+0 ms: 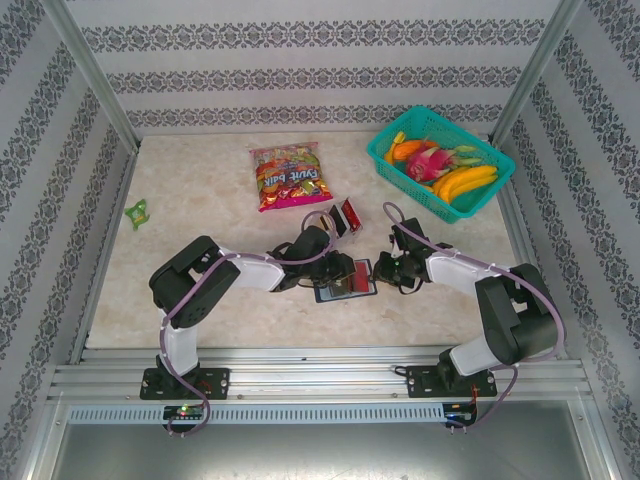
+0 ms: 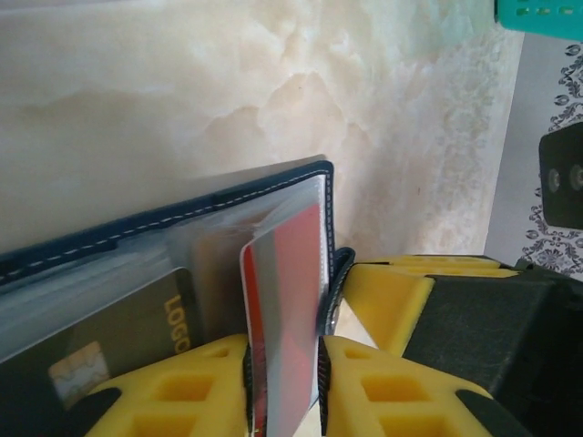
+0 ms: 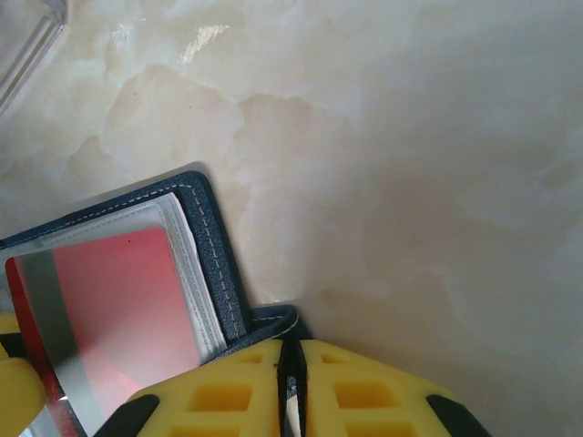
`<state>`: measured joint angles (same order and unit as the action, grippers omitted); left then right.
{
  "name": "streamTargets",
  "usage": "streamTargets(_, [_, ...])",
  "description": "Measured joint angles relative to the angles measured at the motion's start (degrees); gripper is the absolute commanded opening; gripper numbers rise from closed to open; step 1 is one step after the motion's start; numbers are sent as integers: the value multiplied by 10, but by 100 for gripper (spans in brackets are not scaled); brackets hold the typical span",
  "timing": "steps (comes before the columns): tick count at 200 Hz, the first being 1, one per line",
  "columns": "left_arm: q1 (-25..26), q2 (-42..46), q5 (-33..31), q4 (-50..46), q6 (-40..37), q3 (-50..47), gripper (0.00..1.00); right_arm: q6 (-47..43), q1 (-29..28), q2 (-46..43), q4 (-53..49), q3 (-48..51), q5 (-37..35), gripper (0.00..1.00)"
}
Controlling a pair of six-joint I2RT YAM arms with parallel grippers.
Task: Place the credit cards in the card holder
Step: Insert the credit card into the card slot.
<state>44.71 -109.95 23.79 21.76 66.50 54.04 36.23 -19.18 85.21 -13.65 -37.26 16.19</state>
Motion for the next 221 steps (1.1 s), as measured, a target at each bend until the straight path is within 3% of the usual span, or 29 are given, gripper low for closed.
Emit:
streamTargets(80, [20, 9, -40, -135, -32, 61, 50, -3, 3, -2, -3, -1, 6, 17])
streamTargets(112, [26, 70, -113, -242, -66, 57, 58, -18, -1, -10, -47, -14, 0, 26])
streamTargets(138, [26, 127, -170, -311, -92, 57, 59, -32, -2, -20, -85, -27, -25, 40])
streamTargets(161, [26, 142, -192, -344, -107, 57, 62, -40, -21, -27, -108, -41, -50, 43])
streamTargets(177, [26, 139, -197, -361, -112, 57, 63, -48, -50, -30, -124, -56, -77, 36])
streamTargets(194, [26, 133, -202, -377, -113, 57, 63, -48, -89, -34, -131, -73, -102, 21])
streamTargets(221, [23, 127, -208, -380, -108, 44, 62, -34, -120, -53, -95, -72, -76, 4])
